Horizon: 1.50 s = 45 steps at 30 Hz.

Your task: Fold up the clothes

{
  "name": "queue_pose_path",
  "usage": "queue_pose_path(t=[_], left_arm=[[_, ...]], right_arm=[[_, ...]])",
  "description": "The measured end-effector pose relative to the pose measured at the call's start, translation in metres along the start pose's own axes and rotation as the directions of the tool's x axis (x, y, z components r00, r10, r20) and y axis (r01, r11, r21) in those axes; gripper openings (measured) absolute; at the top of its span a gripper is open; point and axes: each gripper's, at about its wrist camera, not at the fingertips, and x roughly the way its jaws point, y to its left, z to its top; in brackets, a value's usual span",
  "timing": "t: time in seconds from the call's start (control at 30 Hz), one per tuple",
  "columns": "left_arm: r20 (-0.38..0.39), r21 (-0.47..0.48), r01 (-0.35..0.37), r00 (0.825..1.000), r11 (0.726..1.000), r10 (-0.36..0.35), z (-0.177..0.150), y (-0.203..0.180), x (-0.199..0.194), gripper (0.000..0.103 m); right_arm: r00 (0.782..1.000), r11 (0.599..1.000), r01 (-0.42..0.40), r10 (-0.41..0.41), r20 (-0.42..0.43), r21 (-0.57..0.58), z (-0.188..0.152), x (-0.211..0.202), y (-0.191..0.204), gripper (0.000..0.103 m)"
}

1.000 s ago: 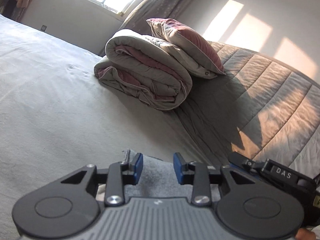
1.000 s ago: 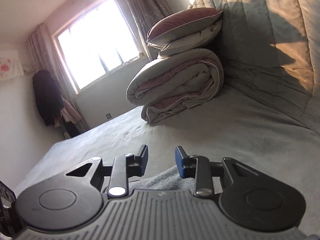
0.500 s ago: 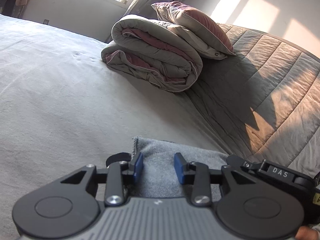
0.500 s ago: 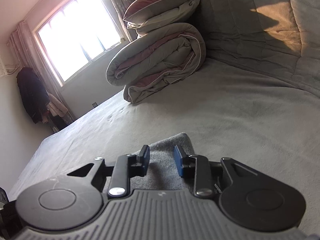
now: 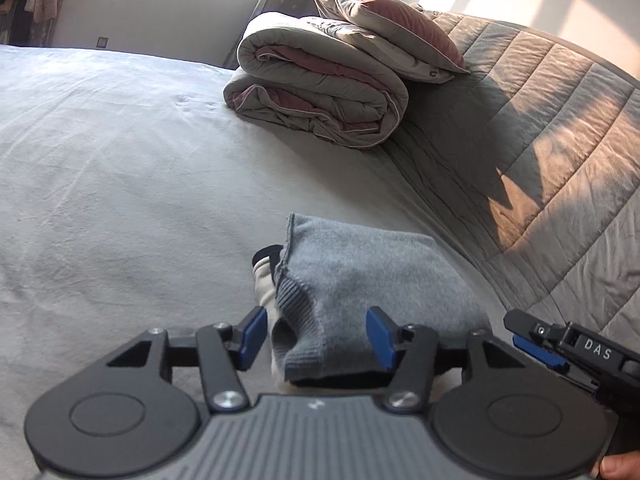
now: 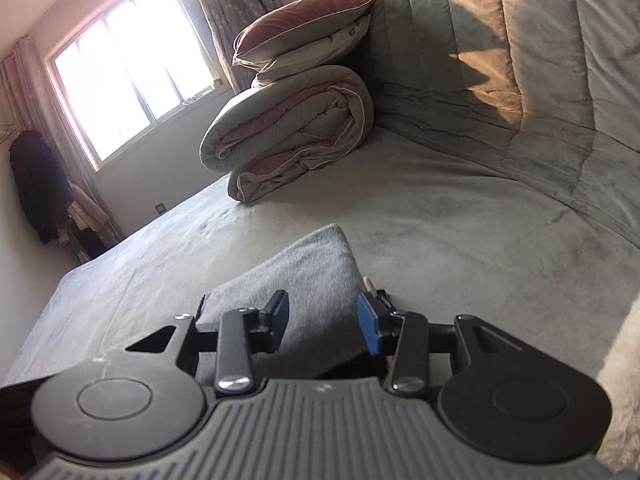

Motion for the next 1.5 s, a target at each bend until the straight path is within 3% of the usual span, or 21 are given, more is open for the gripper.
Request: queue_pose_path(t=[0.27, 0.53, 0.6, 0.7, 1.03, 1.5], left_arm=[[-0.066, 0.08, -0.055, 0.996, 0.995, 0.061, -0.012, -0.003, -0.037, 0.075], [-0.126, 0.156, -0.118, 0.982, 0.981, 0.138, -0.023, -0.005, -0.064, 0.094], [-0.141, 0.177, -0.131, 0.977, 0.975, 0.157, -0.025, -0.006, -0.069, 0.102], [-0.183, 0.211, -0.152, 0.964, 0.966, 0.192, -0.025, -0.01, -0.073, 0.103], [-0.224, 0.32, -0.195, 0.935, 0.927, 0.274, -0.033, -0.025, -0.088, 0.103], [-0.207, 0.318, -0.19, 0.942, 0.929, 0.264, -0.033, -0.029, -0.122, 0.103]], right_arm=[[0.997, 0.998, 0.043, -0.046, -0.062, -0.045, -0.027, -0.042, 0.029, 0.055], [0.989, 0.994, 0.087, -0.094, -0.115, -0.067, -0.031, -0.07, 0.056, 0.074], [0.985, 0.992, 0.1, -0.109, -0.131, -0.073, -0.031, -0.074, 0.062, 0.087], [0.981, 0.989, 0.123, -0.132, -0.138, -0.076, -0.034, -0.08, 0.068, 0.103], [0.963, 0.985, 0.155, -0.168, -0.21, -0.075, -0.028, -0.096, 0.08, 0.103], [0.955, 0.977, 0.162, -0.19, -0.229, -0.138, -0.033, -0.122, 0.096, 0.103]])
